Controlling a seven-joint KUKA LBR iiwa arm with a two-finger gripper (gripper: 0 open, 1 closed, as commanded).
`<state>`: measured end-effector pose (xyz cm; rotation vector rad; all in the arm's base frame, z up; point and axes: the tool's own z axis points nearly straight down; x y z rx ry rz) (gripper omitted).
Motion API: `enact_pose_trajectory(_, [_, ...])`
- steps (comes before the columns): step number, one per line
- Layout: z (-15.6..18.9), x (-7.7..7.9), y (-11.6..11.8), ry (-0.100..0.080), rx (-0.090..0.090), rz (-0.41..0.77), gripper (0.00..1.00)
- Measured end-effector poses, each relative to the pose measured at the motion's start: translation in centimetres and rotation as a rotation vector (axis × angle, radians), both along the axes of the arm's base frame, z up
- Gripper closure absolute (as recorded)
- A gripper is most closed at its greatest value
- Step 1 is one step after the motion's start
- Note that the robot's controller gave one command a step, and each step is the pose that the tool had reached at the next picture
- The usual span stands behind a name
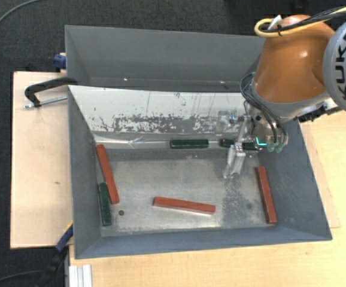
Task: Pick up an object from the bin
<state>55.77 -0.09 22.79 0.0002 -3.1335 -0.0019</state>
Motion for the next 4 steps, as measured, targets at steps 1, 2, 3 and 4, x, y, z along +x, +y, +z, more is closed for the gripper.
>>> enact_pose_trajectory(1, [-14.1,0.4,7.6,0.000,0.001,-0.017,0.00])
enact_pose_trajectory(2, [-15.8,-4.6,7.5,-0.004,0.000,0.062,0.00])
enact_pose_trajectory(3, [-15.7,-4.1,-0.3,-0.008,-0.004,0.079,0.00])
enact_pose_trajectory(4, [-15.7,-5.6,-1.4,-0.007,0.001,0.525,0.00])
